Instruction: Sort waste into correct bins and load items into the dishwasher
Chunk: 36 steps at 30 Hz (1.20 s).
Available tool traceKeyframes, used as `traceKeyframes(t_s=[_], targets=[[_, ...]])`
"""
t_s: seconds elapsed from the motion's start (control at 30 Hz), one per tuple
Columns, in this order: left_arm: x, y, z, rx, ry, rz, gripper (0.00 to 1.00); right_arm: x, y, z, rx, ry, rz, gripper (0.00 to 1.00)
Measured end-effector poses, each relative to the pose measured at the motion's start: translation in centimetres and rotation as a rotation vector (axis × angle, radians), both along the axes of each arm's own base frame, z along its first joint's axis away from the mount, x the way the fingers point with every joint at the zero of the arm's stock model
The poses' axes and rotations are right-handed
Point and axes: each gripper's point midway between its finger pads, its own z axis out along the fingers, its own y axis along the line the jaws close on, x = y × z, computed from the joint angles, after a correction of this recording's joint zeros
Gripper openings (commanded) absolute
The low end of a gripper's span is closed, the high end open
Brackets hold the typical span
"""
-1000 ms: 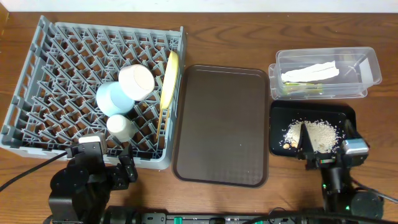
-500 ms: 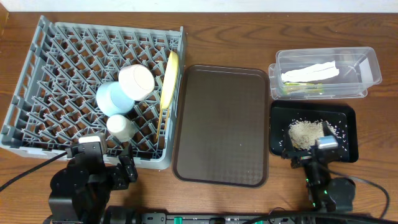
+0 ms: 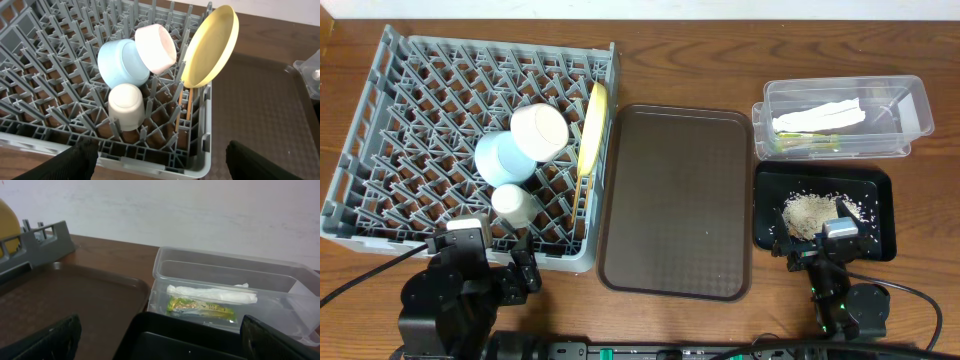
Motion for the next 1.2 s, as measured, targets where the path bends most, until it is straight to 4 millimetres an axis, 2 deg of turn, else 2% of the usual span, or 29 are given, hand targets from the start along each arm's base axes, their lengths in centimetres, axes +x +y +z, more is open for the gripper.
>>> traceKeyframes(t_s=[0.8, 1.03, 1.2], targets=[[-0.1, 0.0, -0.1, 0.001, 0.005, 0.0, 0.86, 0.0, 0.0, 0.0, 0.0, 0.0, 0.0, 0.99], [0.2, 0.3, -1.5, 0.031, -0.02, 0.0, 0.86, 0.0, 0.0, 0.0, 0.0, 0.0, 0.0, 0.99], [2.7, 0.3, -3.7, 0.031, -0.164, 0.01, 0.86, 0.0, 0.0, 0.0, 0.0, 0.0, 0.0, 0.99]])
